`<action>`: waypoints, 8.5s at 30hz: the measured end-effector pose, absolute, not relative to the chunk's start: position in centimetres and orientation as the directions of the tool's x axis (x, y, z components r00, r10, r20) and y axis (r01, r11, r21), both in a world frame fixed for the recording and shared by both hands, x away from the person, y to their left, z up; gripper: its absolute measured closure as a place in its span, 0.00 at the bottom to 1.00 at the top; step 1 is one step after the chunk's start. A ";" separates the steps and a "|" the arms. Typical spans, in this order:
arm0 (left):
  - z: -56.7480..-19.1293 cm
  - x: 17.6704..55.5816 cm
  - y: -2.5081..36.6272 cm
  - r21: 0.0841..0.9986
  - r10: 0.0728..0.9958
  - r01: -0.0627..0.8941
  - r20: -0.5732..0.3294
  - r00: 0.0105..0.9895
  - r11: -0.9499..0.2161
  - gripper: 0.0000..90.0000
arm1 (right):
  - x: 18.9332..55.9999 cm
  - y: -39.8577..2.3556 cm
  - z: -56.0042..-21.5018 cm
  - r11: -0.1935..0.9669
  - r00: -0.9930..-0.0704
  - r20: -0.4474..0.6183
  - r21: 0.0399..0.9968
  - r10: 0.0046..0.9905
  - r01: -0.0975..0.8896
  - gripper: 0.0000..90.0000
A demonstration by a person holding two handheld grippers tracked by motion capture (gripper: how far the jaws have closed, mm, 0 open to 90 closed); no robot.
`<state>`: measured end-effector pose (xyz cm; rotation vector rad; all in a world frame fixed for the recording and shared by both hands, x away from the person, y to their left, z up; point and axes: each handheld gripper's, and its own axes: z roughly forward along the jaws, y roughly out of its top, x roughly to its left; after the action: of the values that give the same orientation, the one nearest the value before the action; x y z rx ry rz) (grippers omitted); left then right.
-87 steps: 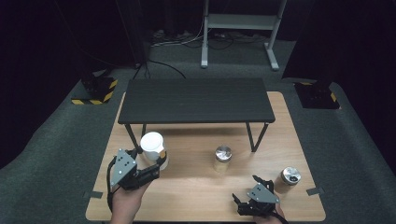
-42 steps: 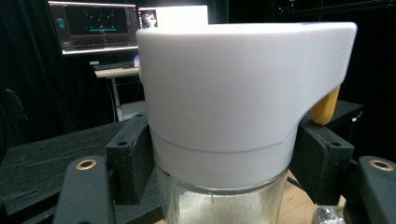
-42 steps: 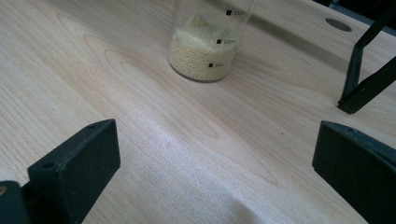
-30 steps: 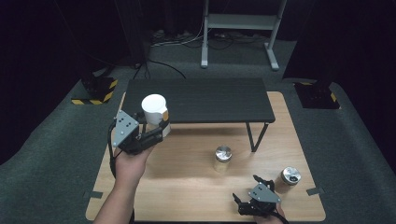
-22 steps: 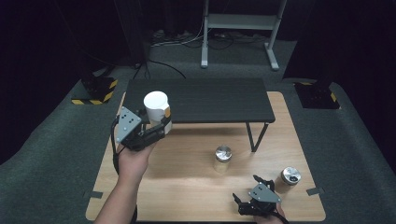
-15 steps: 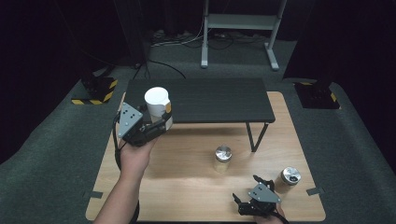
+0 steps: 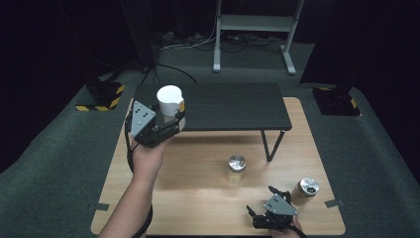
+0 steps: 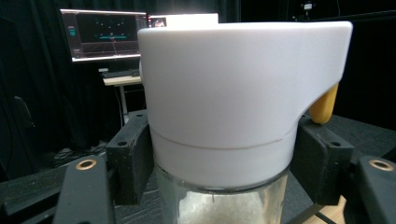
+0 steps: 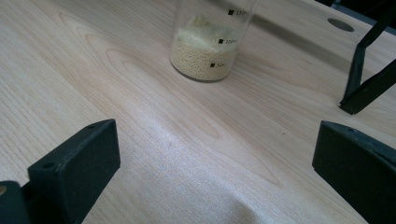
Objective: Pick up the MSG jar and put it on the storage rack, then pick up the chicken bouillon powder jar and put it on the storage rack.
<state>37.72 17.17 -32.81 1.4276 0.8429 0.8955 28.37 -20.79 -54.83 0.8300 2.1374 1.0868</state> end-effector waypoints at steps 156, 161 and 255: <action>-37.5 34.2 18.8 0.999 0.913 0.042 0.006 0.407 -0.025 0.00 | 28.2 -20.5 -54.9 0.498 -0.639 -0.251 0.834 0.727 0.239 0.00; -38.0 33.8 18.8 0.998 0.913 0.050 0.010 0.408 -0.033 0.00 | 28.2 -20.5 -54.9 0.498 -0.639 -0.251 0.833 0.727 0.239 0.00; -54.9 26.7 17.1 0.866 0.849 0.316 0.201 0.488 -0.387 0.01 | 28.1 -20.0 -55.0 0.543 -0.650 -0.291 0.810 0.702 0.223 0.00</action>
<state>26.68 17.12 -54.95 1.9303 0.9645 0.8400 28.07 -20.04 -55.02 0.7430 2.1717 1.0221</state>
